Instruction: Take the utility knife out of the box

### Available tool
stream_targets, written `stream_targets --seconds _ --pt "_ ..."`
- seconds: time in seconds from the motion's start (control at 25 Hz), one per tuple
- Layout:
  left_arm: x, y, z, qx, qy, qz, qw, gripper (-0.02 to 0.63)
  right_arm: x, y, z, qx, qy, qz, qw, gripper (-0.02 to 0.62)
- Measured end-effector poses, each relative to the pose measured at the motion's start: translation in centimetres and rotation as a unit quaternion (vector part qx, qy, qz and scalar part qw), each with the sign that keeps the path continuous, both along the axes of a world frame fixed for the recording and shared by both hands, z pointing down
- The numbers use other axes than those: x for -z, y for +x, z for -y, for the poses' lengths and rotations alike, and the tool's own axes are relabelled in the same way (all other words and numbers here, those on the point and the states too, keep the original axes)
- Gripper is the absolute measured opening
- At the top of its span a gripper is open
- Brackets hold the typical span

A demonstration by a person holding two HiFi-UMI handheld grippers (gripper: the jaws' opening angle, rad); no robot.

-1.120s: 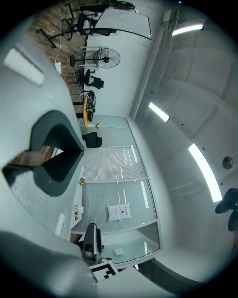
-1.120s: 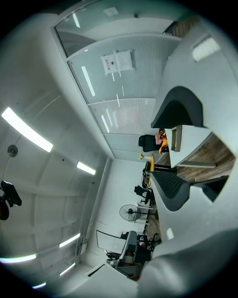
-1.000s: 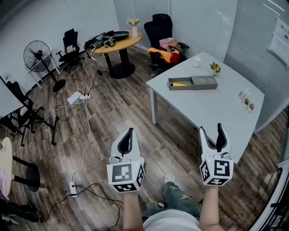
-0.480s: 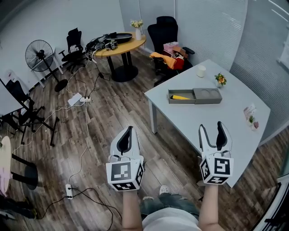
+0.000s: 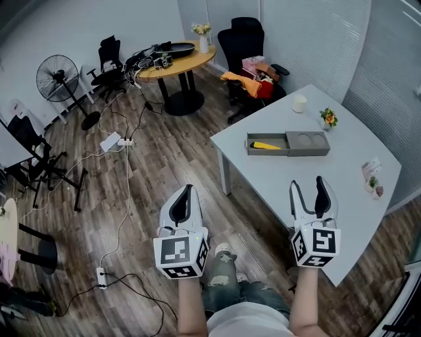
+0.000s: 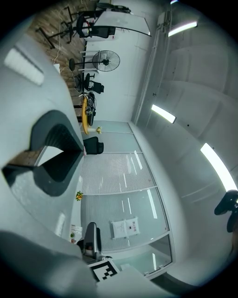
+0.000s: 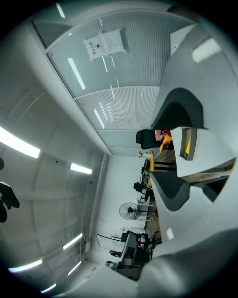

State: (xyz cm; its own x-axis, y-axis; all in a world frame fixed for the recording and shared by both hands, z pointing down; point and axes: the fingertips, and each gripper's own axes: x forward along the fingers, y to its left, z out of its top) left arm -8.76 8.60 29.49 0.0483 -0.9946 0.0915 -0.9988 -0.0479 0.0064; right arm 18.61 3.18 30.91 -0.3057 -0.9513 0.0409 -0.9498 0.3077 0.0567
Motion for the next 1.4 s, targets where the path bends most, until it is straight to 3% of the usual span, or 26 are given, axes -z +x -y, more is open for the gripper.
stream_targets --seconds 0.44,1.0,1.4 --pt "-1.5 0.0 8.1 -0.023 -0.009 -0.005 0.9997 0.000 -1.6 -0.7 7.0 -0.010 -0.013 -0.015 1.000 0.304" --pt "-0.9 -1.5 24.0 -0.081 -0.001 -0.004 0.9967 0.000 -1.5 -1.8 19.3 -0.066 -0.013 -0.018 0.998 0.304" --pt "-2.7 -2.5 31.7 -0.112 -0.019 -0.005 0.9936 0.000 -3.2 -3.4 25.7 -0.074 -0.038 -0.044 0.996 0.304"
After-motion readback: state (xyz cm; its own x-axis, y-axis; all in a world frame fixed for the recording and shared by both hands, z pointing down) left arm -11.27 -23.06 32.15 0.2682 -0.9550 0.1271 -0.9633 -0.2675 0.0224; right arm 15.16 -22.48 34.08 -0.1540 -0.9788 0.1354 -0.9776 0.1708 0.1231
